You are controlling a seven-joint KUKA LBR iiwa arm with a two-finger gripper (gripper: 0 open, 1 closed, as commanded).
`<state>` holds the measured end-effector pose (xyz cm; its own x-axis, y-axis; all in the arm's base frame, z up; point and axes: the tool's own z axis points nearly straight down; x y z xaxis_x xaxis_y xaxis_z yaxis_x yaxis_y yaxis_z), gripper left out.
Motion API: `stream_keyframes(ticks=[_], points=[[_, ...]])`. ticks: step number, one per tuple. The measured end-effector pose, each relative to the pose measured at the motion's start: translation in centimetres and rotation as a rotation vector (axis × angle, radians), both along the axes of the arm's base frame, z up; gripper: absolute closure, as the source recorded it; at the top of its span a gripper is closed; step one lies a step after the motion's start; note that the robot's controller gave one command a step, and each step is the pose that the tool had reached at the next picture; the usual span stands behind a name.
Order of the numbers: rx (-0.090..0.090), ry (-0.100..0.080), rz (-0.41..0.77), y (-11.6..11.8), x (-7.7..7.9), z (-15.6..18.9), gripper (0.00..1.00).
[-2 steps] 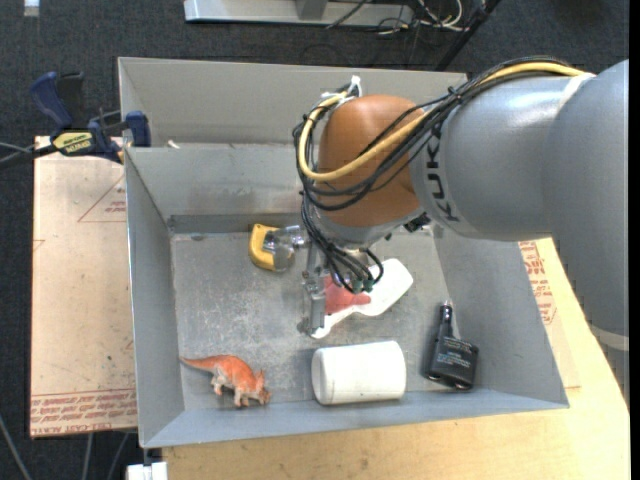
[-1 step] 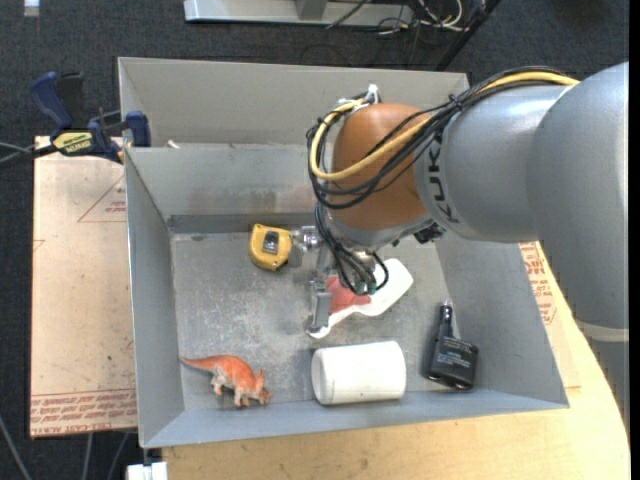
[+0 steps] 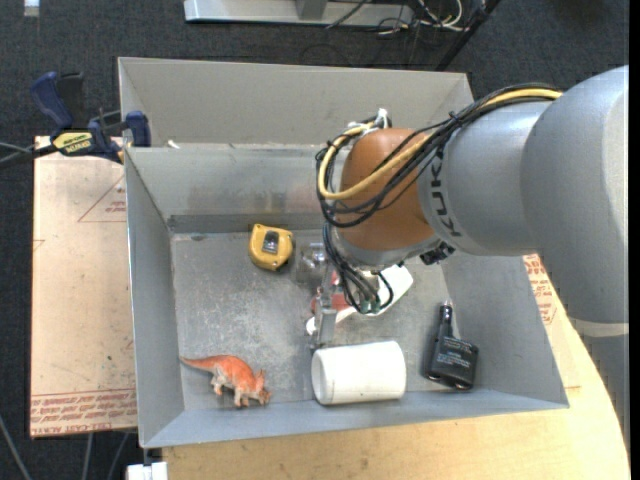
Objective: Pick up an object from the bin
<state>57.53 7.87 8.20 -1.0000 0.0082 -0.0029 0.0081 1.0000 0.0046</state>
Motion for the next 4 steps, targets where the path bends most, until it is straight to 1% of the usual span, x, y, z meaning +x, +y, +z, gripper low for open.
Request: stream_keyframes(ticks=[1,2,3,4], points=[[0.0,-0.001,0.057,-3.3,0.7,-0.8,0.0],[0.0,-0.004,0.104,-9.3,-0.6,-1.1,1.0],[0.0,-0.004,0.104,-9.3,-0.6,-1.1,1.0],[0.002,0.005,0.101,-9.1,-0.8,3.4,1.0]])
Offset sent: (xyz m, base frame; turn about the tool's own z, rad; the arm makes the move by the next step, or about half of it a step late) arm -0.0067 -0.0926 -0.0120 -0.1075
